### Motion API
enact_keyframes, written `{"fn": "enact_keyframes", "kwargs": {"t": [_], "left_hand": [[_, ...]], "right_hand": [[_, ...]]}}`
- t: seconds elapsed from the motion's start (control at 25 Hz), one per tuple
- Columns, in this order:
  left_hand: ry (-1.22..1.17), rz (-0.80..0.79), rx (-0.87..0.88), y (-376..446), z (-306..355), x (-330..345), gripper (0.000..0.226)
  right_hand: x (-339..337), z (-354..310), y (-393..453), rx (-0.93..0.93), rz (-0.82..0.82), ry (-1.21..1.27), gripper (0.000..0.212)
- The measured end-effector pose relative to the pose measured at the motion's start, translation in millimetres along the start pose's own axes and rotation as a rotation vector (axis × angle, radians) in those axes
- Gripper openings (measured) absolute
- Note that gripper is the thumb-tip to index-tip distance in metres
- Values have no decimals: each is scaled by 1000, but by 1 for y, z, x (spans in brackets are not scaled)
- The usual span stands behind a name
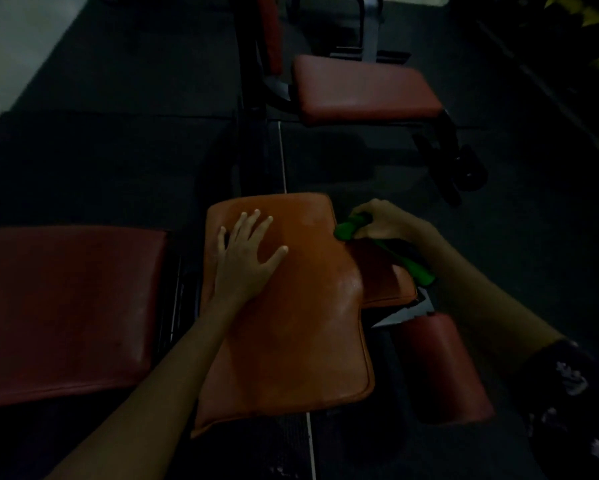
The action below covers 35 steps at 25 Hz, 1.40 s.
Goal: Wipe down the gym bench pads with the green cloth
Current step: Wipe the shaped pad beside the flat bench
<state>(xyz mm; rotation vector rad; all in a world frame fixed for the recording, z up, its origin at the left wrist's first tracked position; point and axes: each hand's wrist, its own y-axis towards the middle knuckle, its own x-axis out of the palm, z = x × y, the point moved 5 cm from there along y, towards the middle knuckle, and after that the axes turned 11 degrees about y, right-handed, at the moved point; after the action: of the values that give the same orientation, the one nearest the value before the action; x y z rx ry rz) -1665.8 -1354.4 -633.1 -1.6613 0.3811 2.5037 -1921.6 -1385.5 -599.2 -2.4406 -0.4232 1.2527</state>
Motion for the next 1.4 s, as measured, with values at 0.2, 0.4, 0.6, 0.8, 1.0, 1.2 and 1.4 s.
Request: {"fn": "enact_keyframes", "kwargs": {"t": [0.2, 0.4, 0.6, 0.8, 1.0, 1.2, 1.4], "left_hand": [[14, 2, -6, 1, 1, 2, 82], [-12, -2, -16, -2, 1, 0, 82], [34, 9, -99, -3, -4, 0, 85], [38, 28, -100, -3, -1, 3, 83], [29, 11, -97, -2, -3, 3, 75], [11, 16, -75, -2, -3, 4, 78], [21, 12, -58, 1, -4, 4, 80]], "right_hand": [[-13, 10, -4, 57, 574, 483, 23], [-15, -26, 25, 21, 552, 403, 23], [6, -61, 45, -193, 314, 85, 37], [0, -60, 62, -125, 239, -2, 38], [20, -121, 86, -269, 48, -164, 35], [3, -100, 98, -34, -69, -51, 41], [45, -161, 119, -209, -145, -58, 35]]}}
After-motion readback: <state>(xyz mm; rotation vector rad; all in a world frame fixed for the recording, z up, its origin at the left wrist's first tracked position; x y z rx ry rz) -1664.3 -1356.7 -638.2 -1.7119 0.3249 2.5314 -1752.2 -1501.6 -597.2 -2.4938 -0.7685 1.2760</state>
